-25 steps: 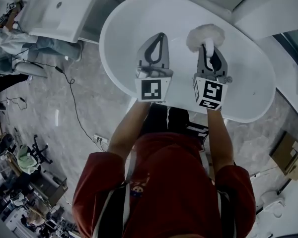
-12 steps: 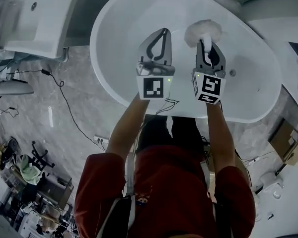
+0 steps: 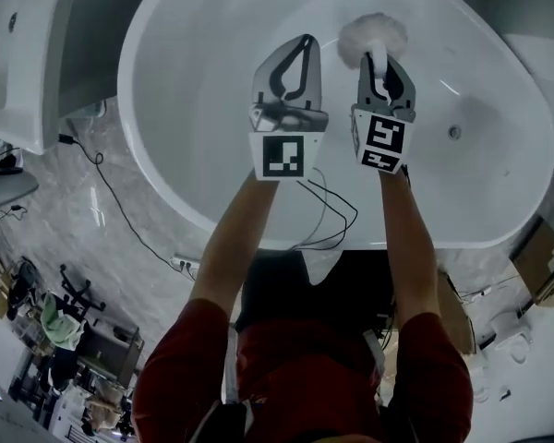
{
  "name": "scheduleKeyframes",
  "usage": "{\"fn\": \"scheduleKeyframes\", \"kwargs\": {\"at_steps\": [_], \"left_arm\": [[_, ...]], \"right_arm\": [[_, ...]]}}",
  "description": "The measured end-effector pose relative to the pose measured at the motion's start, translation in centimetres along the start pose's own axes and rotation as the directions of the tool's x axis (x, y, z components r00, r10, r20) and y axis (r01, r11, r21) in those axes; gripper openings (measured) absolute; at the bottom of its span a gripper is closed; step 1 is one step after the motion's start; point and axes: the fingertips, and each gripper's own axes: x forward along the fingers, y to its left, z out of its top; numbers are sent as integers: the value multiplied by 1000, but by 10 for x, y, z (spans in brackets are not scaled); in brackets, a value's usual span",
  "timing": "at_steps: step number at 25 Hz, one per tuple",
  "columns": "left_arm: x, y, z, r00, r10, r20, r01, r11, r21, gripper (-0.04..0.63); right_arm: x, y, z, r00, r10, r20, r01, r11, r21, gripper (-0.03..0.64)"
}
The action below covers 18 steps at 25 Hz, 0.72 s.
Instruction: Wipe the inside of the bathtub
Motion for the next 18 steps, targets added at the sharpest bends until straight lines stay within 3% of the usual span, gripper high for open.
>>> {"fn": "scheduleKeyframes", "kwargs": {"at_steps": [10,18], "left_arm": [[40,-11,-146,998,52,-21,-52,999,7,15],[39,-15,-253,993,41,-110,-40,999,9,15]], "right_arm": [[97,1,-152,997,37,-73,-35,999,34,94],[177,17,-244,993,54,-108,-46,996,79,94]]}}
